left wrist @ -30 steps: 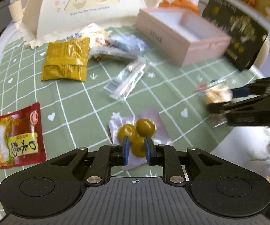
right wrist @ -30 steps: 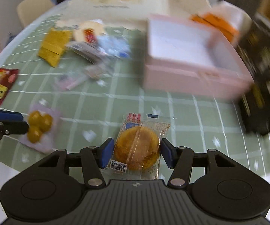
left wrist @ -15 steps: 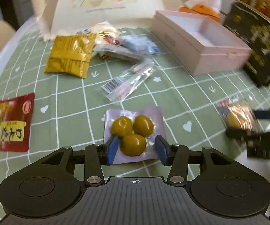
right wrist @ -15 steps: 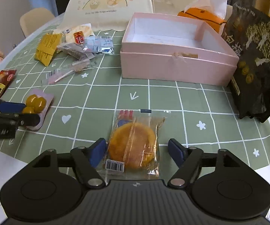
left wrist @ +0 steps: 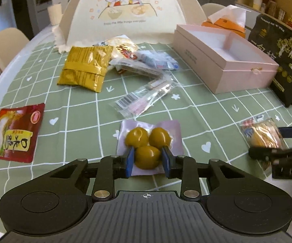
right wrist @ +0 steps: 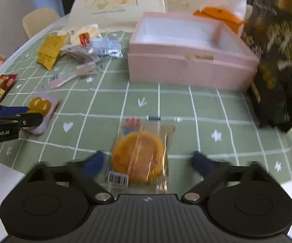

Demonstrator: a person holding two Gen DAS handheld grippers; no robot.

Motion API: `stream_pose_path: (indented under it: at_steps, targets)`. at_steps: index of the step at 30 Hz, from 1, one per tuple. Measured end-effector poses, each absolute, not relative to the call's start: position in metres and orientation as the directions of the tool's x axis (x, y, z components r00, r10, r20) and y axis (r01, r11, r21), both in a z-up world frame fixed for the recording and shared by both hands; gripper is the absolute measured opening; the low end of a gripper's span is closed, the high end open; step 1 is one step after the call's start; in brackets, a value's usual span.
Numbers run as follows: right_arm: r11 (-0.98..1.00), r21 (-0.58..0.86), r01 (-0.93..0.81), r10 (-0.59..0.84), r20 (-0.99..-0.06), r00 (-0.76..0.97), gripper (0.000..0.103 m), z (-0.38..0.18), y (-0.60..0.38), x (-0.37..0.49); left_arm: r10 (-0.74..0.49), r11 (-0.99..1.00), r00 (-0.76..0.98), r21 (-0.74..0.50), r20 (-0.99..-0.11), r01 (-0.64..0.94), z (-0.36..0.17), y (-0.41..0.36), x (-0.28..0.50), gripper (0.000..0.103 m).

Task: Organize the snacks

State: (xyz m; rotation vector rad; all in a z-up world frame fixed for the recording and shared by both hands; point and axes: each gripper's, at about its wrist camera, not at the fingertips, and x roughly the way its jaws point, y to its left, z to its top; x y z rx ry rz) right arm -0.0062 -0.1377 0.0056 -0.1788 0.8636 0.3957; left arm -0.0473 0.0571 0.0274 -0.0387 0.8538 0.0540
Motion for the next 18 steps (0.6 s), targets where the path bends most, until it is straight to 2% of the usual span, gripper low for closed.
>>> stream_pose_path:
  at_steps: [1,4,8,11,15,17,18]
  targets:
    - [0.902,-0.006,-0.431,0.270,-0.771,0.576,0.056,0.008,-0.135,-0.008,0.034,0.998,0.658,-0.004,-0.753,-0.056,0.028,0.055,-0.049,0.033]
    - [0.881,0.002,-0.473,0.296,-0.783,0.547,0.056,0.015,-0.136,-0.011,0.004,1.000,0.667,-0.010,-0.745,-0.018,0.034,0.051,-0.059,0.033]
    - [0.884,0.030,-0.467,0.326,-0.756,0.567,0.055,0.039,-0.157,-0.015,-0.065,0.998,0.723,-0.037,-0.688,0.055,0.066,0.042,-0.070,0.033]
    - [0.896,0.032,-0.442,0.337,-0.696,0.633,0.055,0.075,-0.177,-0.011,-0.133,0.991,0.796,-0.063,-0.590,0.119,0.112,0.036,-0.057,0.033]
    - [0.922,-0.022,-0.386,0.302,-0.583,0.754,0.056,0.132,-0.193,0.009,-0.216,0.976,0.875,-0.081,-0.433,0.201,0.171,0.026,-0.002,0.033]
    - [0.935,-0.032,-0.354,0.277,-0.556,0.784,0.056,0.148,-0.196,0.020,-0.242,0.970,0.888,-0.077,-0.391,0.230,0.186,0.016,0.040,0.033]
    - [0.939,-0.040,-0.343,0.267,-0.545,0.794,0.056,0.151,-0.195,0.025,-0.263,0.965,0.878,-0.097,-0.399,0.245,0.188,0.012,0.066,0.034]
